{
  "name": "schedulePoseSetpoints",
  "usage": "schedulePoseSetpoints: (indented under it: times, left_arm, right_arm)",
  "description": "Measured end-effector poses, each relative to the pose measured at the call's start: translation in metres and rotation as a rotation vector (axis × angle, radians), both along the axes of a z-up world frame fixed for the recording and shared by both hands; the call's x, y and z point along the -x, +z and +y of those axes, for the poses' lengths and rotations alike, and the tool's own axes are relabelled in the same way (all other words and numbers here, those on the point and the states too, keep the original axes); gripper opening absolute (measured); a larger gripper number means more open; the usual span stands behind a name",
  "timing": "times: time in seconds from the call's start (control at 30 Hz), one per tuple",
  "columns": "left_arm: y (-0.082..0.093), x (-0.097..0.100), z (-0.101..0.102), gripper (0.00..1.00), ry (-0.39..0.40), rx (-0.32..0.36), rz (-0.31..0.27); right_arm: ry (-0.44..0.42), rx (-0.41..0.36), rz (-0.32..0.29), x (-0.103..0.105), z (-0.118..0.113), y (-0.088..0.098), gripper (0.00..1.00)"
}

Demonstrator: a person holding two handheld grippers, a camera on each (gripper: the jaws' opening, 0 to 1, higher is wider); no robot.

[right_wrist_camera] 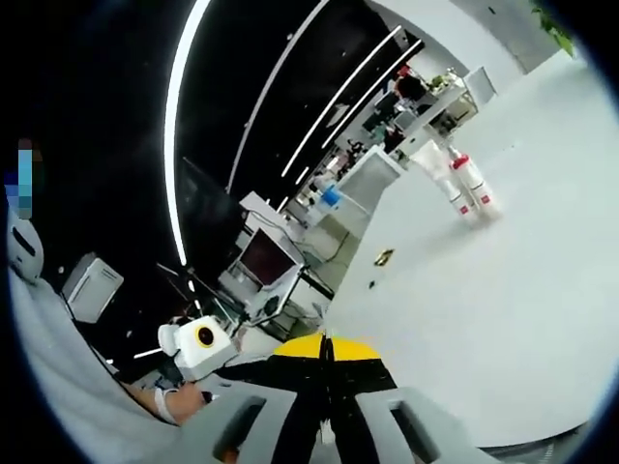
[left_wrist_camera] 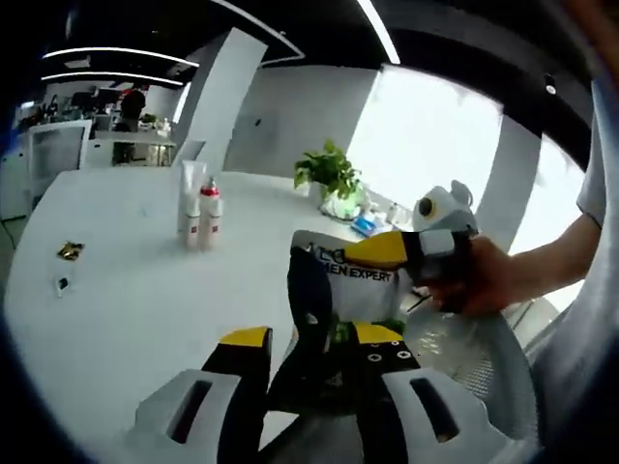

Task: Arrange the skincare products in the storage area until every visible bottle or jar stands upright without overlapping.

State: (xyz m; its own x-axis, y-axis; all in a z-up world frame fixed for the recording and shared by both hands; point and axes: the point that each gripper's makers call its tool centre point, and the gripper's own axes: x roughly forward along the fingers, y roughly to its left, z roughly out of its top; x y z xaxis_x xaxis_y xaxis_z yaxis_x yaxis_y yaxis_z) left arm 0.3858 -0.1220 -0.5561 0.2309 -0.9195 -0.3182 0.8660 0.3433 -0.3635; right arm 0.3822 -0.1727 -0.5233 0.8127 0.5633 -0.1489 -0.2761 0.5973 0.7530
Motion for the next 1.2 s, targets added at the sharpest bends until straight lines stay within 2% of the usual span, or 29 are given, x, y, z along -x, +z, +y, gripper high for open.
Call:
schedulePoseSetpoints:
  times: [0.1,0.17,0.27,0.3,0.37,0.4,0.47,0.6,0.83,0.9,0.97,1.03,1.13,1.2]
  left_arm:
    - [-0.001,0.0,-0.002,0.41,0.003,0.024,0.047]
    - [0.001,0.006,-0.005,0.39,-0.014,0.061,0.111]
    - [0.007,0.004,-0.007,0.39,-0.006,0.13,0.176]
    - [0.009,0.007,-0.007,0.39,-0.017,0.154,0.22]
    - [0.016,0.01,-0.009,0.37,-0.035,0.206,0.264]
    - [0.017,0.011,-0.009,0.37,-0.037,0.211,0.272]
    - [0.018,0.011,-0.01,0.39,-0.045,0.229,0.294]
    - [0.021,0.018,-0.01,0.35,-0.08,0.257,0.356]
    - [0.023,0.02,-0.008,0.21,-0.097,0.278,0.386]
    - [0.023,0.02,-0.007,0.1,-0.106,0.281,0.388]
    - [0.028,0.022,-0.008,0.04,-0.123,0.311,0.407]
    - [0.027,0.023,-0.008,0.0,-0.129,0.304,0.409]
    - [0.028,0.025,-0.006,0.0,-0.136,0.293,0.378]
    - [0.027,0.024,-0.006,0.0,-0.135,0.295,0.384]
  right_arm:
    - [0.043,-0.047,-0.013,0.003,0.008,0.008,0.0]
    - [0.062,-0.092,-0.044,0.004,0.012,0.018,0.0]
    - [0.085,-0.139,-0.049,0.007,0.012,0.024,0.0]
    - [0.1,-0.171,-0.058,0.009,0.015,0.029,0.0]
    - [0.121,-0.211,-0.066,0.01,0.017,0.034,0.0]
    - [0.147,-0.245,-0.072,0.013,0.02,0.038,0.0]
    - [0.171,-0.258,-0.072,0.015,0.024,0.041,0.0]
    - [0.18,-0.283,-0.068,0.014,0.024,0.041,0.0]
    - [0.129,-0.318,-0.059,0.01,0.013,0.04,0.0]
    - [0.097,-0.329,-0.062,0.007,0.005,0.039,0.0]
    - [0.079,-0.347,-0.051,0.005,0.002,0.038,0.0]
    - [0.067,-0.31,-0.044,0.004,0.003,0.034,0.0]
    - [0.068,-0.315,-0.046,0.003,0.004,0.034,0.0]
    - [0.07,-0.315,-0.047,0.003,0.005,0.034,0.0]
